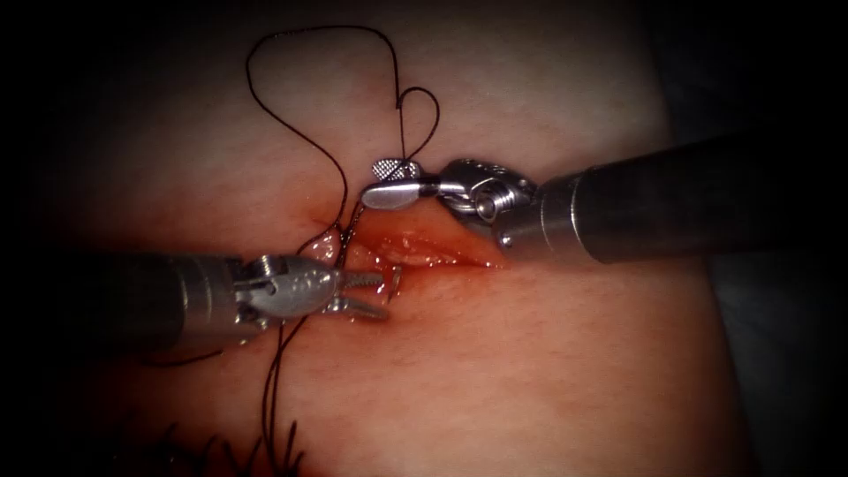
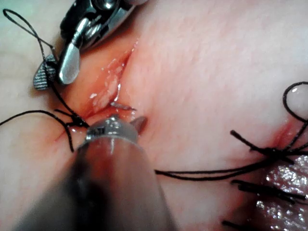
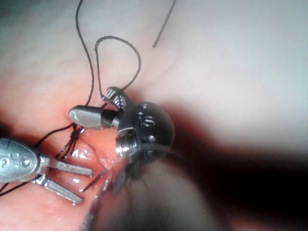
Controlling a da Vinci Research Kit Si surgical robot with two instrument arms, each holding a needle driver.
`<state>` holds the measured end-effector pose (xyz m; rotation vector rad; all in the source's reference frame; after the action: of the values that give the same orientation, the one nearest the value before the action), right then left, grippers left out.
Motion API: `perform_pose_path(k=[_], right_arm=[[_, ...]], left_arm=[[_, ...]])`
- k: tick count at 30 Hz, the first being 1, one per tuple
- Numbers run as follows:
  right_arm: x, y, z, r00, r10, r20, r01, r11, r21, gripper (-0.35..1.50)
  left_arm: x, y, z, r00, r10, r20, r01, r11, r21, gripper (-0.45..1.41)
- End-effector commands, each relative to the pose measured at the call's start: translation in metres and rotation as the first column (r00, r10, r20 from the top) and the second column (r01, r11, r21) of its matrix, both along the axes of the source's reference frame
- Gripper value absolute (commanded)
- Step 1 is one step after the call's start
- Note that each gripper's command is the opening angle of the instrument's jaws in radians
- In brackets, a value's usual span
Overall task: Wound Closure
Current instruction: Pass the needle through the tissue above the wound with the right gripper.
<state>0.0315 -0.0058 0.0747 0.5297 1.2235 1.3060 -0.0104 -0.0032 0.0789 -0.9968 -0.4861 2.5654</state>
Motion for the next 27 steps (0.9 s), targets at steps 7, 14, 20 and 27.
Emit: perform_pose_path(k=[7, 14, 20, 27], right_arm=[[0.0006, 0.0005, -0.0009, 1.000, -0.004, 0.021, 0.004, 1.000, -0.027, 0.80], [-0.0001, 0.0009, -0.0015, 0.997, 0.008, 0.079, -0.003, 0.998, -0.065, 0.86], [-0.0010, 0.0003, -0.0014, 0.994, -0.007, 0.108, 0.014, 0.998, -0.062, 0.80], [-0.0010, 0.0004, -0.0014, 0.993, -0.014, 0.120, 0.021, 0.998, -0.061, 0.04]], left_arm=[[-0.0006, -0.0002, 0.0006, 1.000, -0.004, -0.001, 0.004, 1.000, 0.004, 0.10], [-0.0007, -0.0002, 0.0005, 1.000, -0.005, -0.001, 0.005, 1.000, 0.004, 0.10], [-0.0008, -0.0002, 0.0004, 1.000, -0.006, -0.002, 0.006, 1.000, 0.004, 0.10], [-0.0009, -0.0003, 0.0002, 1.000, -0.006, -0.002, 0.006, 1.000, 0.004, 0.10]])
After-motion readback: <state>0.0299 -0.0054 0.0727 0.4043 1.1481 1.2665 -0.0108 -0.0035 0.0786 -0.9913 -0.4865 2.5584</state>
